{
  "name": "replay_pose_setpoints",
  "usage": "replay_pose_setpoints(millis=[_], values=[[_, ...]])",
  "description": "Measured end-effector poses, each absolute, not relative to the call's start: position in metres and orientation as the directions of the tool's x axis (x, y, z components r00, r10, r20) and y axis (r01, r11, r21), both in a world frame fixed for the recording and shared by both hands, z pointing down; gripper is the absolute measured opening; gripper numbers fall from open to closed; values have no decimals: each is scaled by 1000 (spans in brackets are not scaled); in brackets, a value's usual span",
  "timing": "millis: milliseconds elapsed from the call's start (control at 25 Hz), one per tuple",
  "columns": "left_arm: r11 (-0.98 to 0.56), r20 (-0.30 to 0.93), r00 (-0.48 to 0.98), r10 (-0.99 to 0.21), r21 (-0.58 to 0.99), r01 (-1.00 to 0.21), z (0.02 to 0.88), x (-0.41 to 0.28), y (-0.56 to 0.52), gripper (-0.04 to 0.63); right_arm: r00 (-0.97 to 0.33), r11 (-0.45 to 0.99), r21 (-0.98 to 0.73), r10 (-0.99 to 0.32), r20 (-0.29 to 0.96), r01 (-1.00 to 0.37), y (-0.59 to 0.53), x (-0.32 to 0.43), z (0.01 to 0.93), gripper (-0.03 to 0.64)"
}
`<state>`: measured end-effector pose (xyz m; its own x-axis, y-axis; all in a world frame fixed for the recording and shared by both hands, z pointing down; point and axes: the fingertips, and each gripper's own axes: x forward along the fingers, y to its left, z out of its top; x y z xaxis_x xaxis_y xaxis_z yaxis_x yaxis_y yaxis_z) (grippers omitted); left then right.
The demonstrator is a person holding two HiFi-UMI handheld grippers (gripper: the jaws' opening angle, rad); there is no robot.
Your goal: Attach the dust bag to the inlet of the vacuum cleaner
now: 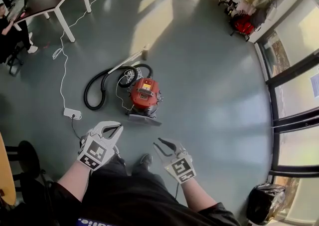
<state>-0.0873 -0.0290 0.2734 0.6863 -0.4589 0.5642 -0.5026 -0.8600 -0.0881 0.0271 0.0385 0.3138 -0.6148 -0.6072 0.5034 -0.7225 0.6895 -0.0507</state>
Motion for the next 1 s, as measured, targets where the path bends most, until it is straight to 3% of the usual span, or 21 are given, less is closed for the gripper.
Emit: replay_pose_setpoints(millis=[480, 760, 1000], values=[[-891, 463, 786, -409, -17, -454, 235, -146, 46, 15, -545, 580, -76, -703, 457, -811, 85, -49, 258, 67], [-898, 390, 847, -362, 97, -428, 236, -186, 103, 15, -553, 600, -49, -697, 456, -798, 122, -101, 245, 27], [-898, 316, 865, -390, 76, -433, 203, -170, 128, 15, -625, 663, -51, -675, 392, -747, 140, -106, 233, -5]])
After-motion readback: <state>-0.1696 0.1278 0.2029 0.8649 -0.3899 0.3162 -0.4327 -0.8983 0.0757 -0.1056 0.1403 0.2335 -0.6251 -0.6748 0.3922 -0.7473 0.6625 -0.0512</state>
